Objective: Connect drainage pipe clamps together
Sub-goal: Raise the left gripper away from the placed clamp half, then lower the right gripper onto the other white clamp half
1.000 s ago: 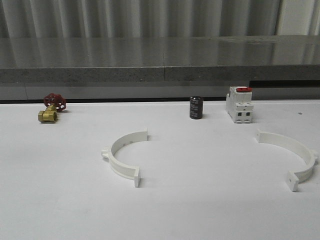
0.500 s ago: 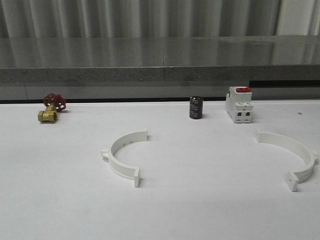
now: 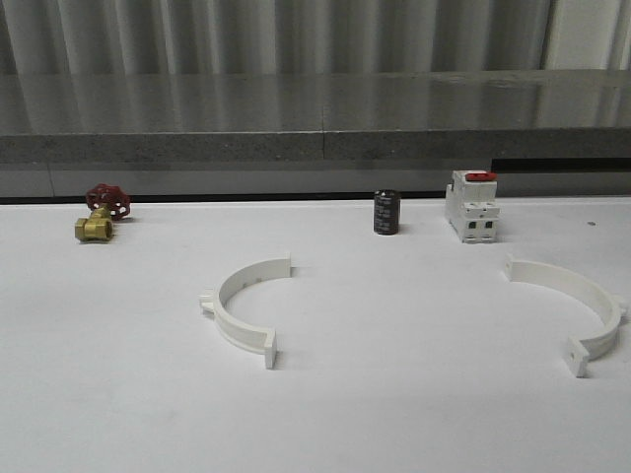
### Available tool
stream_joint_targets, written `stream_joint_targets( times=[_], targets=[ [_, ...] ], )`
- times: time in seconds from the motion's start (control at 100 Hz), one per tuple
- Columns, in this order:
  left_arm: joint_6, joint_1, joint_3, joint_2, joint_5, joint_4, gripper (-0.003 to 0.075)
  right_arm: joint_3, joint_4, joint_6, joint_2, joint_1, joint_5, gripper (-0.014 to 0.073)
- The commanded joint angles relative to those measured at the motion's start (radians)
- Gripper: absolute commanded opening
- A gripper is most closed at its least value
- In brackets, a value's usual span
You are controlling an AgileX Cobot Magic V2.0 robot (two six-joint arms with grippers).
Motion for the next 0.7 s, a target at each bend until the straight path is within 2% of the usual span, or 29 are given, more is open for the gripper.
stream_joint_targets(
  times=[0.0,0.11,0.18,0.39,0.69],
  targets=[
    [-0.002,0.001,-0.026,0.006,-0.064,-0.017,-0.0021,-0.036,-0.004,-0.014,0.01,-0.003,-0.054,0.0284],
    [-0.002,0.001,-0.026,0.006,-0.064,-0.017,-0.0021,-0.036,-0.004,-0.014,0.026,-0.003,-0.069,0.0487],
    [-0.002,0.001,-0.026,0.006,-0.064,-0.017,-0.0021,-0.036,-0.003,-0.014,0.036,-0.003,-0.09,0.0547],
    [-0.002,0.001,-0.026,0.006,-0.064,-0.017,-0.0021,-0.047,0.023,-0.014,0.11,-0.003,-0.118,0.0552],
    [-0.002,0.001,-0.026,0.006,-0.064,-0.017,-0.0021,-0.151,0.036,-0.067,0.351,0.03,-0.146,0.0552]
  ],
)
